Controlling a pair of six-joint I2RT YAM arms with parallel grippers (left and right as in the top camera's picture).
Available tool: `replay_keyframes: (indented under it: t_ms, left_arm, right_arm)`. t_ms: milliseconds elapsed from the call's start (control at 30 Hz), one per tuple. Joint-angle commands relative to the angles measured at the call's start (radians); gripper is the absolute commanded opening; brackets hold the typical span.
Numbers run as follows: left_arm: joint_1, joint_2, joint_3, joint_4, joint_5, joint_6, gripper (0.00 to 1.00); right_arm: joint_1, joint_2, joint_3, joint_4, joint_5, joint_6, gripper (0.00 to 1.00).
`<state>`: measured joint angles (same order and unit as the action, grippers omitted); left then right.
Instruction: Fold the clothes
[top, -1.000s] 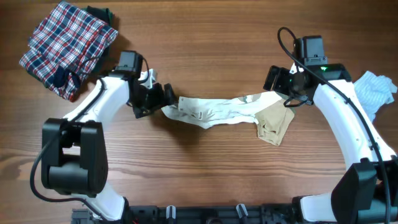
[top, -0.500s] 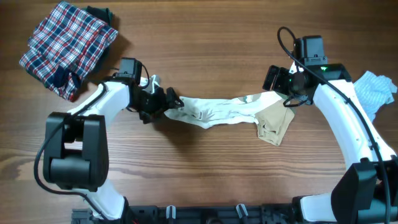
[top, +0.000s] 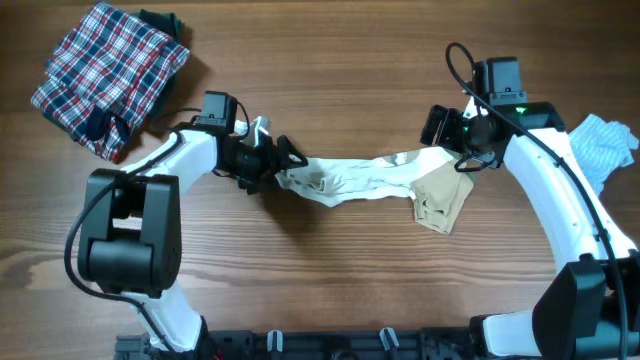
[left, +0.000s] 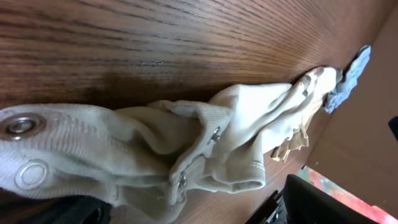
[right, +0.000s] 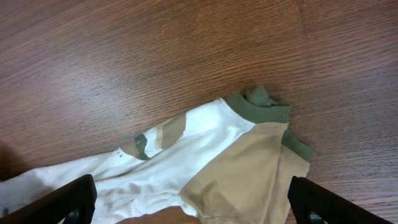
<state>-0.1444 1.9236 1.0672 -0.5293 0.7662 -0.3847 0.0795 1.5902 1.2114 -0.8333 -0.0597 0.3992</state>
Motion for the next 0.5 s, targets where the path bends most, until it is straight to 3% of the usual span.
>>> replay_keyframes:
  t_ms: [0,67,100,133,200,267,367,400,467]
  left_arm:
    - [-0.011,0.055,-0.019,-0.016,-0.12,-0.024,0.88]
    - [-0.014,0.055,-0.019,-0.012,-0.121,-0.024,0.85]
    - [-0.019,0.056,-0.019,-0.006,-0.122,-0.023,0.78]
    - [-0.031,0.056,-0.019,0.008,-0.128,-0.024,0.64]
    - [-0.055,0.056,-0.019,0.031,-0.142,-0.033,0.46]
    - [-0.073,0.056,-0.019,0.037,-0.163,-0.04,0.41]
    - [-0.08,0.057,-0.019,0.047,-0.166,-0.039,0.2]
    - [-0.08,0.057,-0.019,0.048,-0.167,-0.039,0.08]
    - [-0.08,0.057,-0.019,0.048,-0.185,-0.039,0.04]
  right_arm:
    - [-0.001,-0.001,0.006,0.003,-0.02,-0.006,1.0]
    - [-0.001,-0.001,0.006,0.002,-0.027,-0.007,1.0]
    - [-0.001,-0.001,0.006,0.003,-0.031,-0.007,1.0]
    - [-0.001,-0.001,0.006,0.003,-0.033,-0.006,1.0]
    - [-0.001,-0.001,0.006,0.002,-0.041,-0.007,1.0]
    - [-0.001,-0.001,0.006,-0.002,-0.046,-0.007,1.0]
    - [-0.001,-0.001,0.006,-0.013,-0.045,-0.007,1.0]
    - [-0.001,-0.001,0.006,-0.015,-0.045,-0.007,1.0]
    - [-0.001,-0.001,0.006,-0.021,-0.045,-0.008,1.0]
